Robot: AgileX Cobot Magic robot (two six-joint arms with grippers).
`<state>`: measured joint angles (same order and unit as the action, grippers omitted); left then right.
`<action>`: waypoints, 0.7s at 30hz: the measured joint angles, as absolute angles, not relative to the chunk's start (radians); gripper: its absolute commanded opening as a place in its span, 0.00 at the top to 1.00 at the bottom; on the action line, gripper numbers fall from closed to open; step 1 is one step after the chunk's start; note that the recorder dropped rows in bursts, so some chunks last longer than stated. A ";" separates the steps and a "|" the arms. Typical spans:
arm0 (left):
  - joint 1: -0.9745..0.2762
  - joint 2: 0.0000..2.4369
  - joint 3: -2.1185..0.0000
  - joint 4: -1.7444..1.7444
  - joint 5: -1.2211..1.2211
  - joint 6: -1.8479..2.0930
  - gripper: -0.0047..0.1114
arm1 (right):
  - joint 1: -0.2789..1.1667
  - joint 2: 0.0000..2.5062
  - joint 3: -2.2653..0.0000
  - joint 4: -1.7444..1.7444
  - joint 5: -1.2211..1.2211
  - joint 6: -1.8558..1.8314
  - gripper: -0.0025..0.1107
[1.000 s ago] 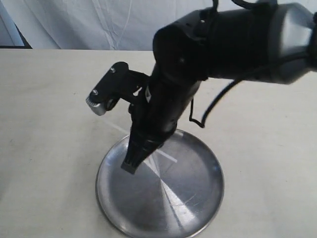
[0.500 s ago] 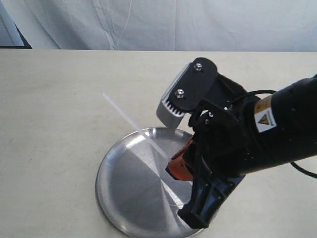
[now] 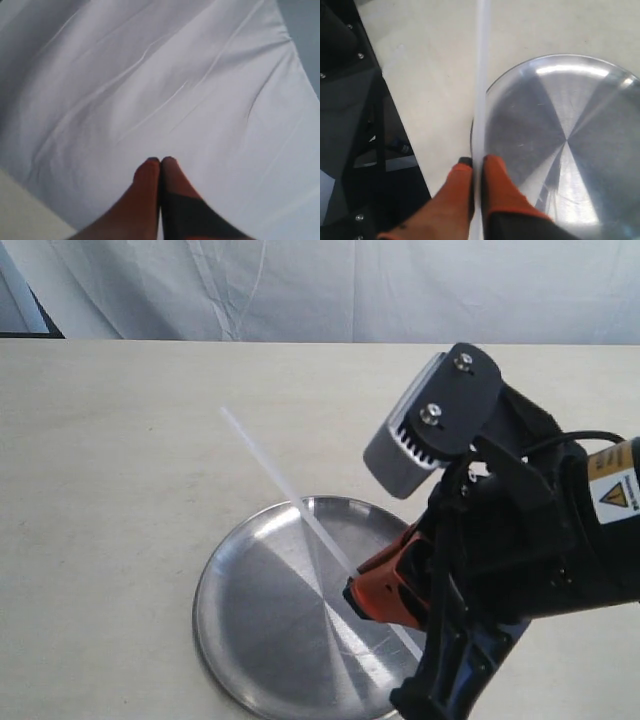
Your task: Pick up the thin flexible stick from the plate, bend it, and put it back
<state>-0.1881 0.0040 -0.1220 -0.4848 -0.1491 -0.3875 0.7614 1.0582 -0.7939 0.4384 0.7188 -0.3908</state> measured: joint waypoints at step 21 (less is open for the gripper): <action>-0.188 0.586 -0.527 -1.539 0.886 0.861 0.96 | 0.761 1.058 -0.741 0.502 0.631 -0.392 0.98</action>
<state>-0.1881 0.5859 -0.5271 -1.5386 0.8864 0.8612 0.7614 1.0582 -0.7406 0.5023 0.6308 -0.3925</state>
